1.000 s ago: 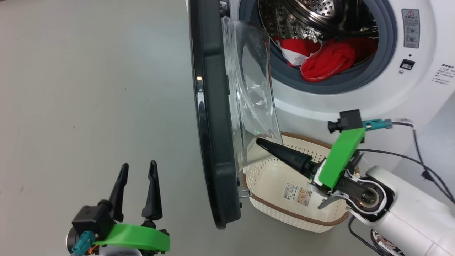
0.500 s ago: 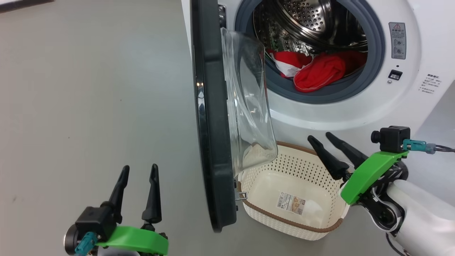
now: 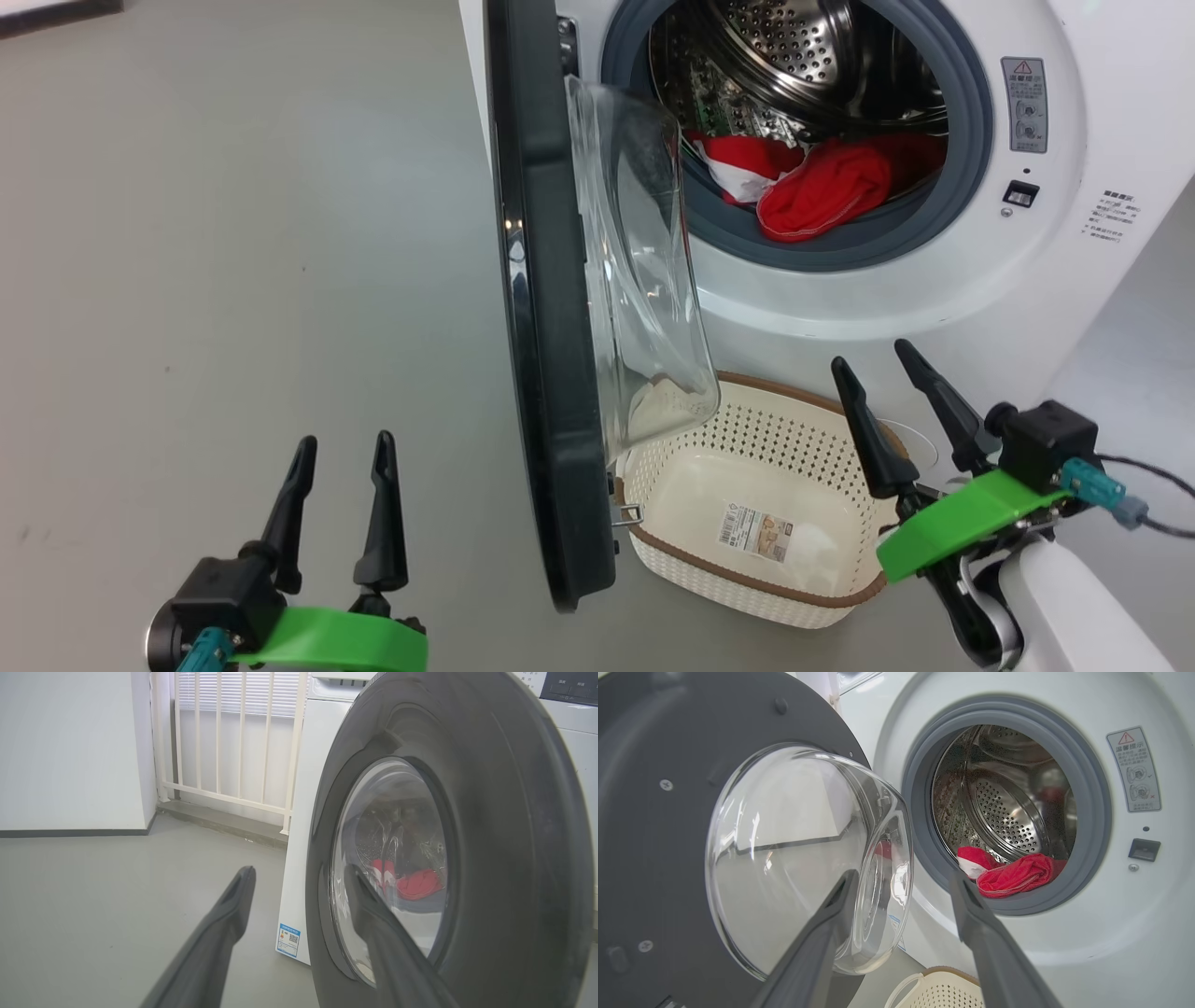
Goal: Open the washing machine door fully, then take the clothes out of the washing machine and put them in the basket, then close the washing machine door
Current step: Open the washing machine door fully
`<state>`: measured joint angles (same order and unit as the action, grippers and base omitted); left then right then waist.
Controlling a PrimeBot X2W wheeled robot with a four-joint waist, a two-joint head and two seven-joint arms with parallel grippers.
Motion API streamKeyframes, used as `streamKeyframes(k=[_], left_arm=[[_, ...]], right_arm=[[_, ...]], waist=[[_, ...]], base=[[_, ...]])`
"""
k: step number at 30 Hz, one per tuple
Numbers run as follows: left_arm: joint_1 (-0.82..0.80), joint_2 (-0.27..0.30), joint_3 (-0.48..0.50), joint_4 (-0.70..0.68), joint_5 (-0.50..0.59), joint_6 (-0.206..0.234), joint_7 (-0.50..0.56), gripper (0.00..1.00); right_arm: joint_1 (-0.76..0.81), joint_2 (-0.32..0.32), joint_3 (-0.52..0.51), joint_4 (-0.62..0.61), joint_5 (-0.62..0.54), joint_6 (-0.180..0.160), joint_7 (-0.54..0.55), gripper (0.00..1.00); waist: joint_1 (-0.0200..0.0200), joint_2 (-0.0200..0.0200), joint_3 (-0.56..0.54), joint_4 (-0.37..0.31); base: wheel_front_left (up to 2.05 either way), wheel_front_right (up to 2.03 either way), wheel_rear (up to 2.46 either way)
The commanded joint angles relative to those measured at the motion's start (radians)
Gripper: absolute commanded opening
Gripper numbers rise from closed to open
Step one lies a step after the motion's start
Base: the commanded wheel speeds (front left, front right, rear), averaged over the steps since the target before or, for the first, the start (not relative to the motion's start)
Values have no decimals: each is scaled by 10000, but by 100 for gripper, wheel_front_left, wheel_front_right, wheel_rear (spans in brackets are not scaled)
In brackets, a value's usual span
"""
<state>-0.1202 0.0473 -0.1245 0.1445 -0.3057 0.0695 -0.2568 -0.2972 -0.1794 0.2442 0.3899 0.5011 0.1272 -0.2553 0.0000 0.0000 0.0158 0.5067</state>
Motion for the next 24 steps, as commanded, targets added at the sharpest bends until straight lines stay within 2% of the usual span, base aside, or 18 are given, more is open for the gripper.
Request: streamKeyframes(k=[1,5,9,17,24], left_arm=[[-46,65,379,-309,118,-62,-49,100],[-18,46,370,-407,193,-84,-49,100],[74,36,329,-515,189,-43,-49,100],[187,32,178,-656,-7,175,-49,100],[239,31,92,-649,-63,301,-49,100]], right_arm=[[168,210,-196,-561,-539,35,-63,100],[953,774,-975,-1544,-1810,35,-63,100],[1619,1099,-1381,-2166,-2523,35,-63,100],[2329,1277,-1535,-2677,-2990,35,-64,100],[2499,1288,-1209,-2878,-2716,35,-64,100]], waist=[[0,0,19,2],[0,0,54,23],[0,0,57,47],[0,0,77,18],[0,0,83,-66]], base=[[0,0,0],[0,0,0],[0,0,0],[0,0,0],[0,0,0]])
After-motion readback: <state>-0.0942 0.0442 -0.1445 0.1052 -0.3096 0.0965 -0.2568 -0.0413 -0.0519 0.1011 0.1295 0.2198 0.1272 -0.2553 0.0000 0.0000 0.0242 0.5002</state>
